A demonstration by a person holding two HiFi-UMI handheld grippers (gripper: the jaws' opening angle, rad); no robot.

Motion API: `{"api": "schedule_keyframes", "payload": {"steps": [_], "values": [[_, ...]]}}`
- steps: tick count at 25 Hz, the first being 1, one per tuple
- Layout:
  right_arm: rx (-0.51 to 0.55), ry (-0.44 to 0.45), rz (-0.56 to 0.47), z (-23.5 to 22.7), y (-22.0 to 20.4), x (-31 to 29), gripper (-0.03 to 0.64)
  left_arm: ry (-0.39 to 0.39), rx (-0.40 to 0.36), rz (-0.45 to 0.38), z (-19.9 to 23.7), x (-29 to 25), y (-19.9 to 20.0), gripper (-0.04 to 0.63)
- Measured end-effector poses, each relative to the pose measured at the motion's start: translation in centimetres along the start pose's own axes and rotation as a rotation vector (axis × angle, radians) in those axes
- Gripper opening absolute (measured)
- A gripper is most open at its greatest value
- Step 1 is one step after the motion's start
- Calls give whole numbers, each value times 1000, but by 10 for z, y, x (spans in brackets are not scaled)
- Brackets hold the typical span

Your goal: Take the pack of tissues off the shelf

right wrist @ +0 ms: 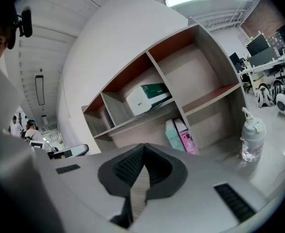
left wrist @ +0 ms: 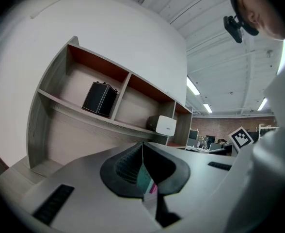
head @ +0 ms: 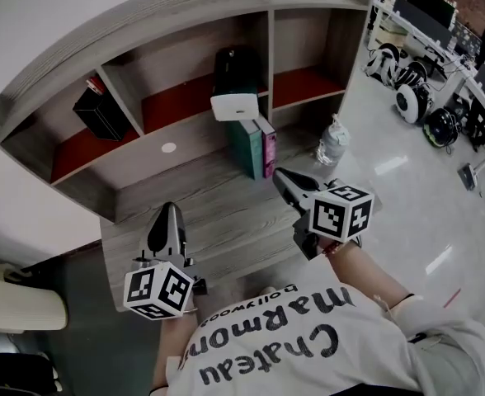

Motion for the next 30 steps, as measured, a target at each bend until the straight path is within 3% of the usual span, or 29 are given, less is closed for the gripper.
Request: {"api": "schedule_keyframes", "payload": {"steps": [9,19,20,22,25,30], "values": [[-87,36,-35,7,10,-25,8,-36,16,-35,7,-13,20,20],[-369,165,-222,5,47,-41,8,-50,36,-38,10,-20,18,20],[-403,187,-244,4,50,-43,27,-49,40,-34,11,-20,17,20],[-478,227,-281,2,53,-45,144,-49,47,-27,11,-21,14,20],[-571,269,-338,-4,59,-47,264,-48,48,-27,12,-20,12,20],[-646,323,-438,-8,75,-49,346,-43,54,-35,15,-17,12,20]]}}
Point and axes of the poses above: the fingertips, and each gripper's own axes: x backward along the fingers, z to its left, y out of its top, the point moved 1 cm from there along x, backward along the fingers, and after that the axes turned 13 degrees about y, right-handed, at the moved point
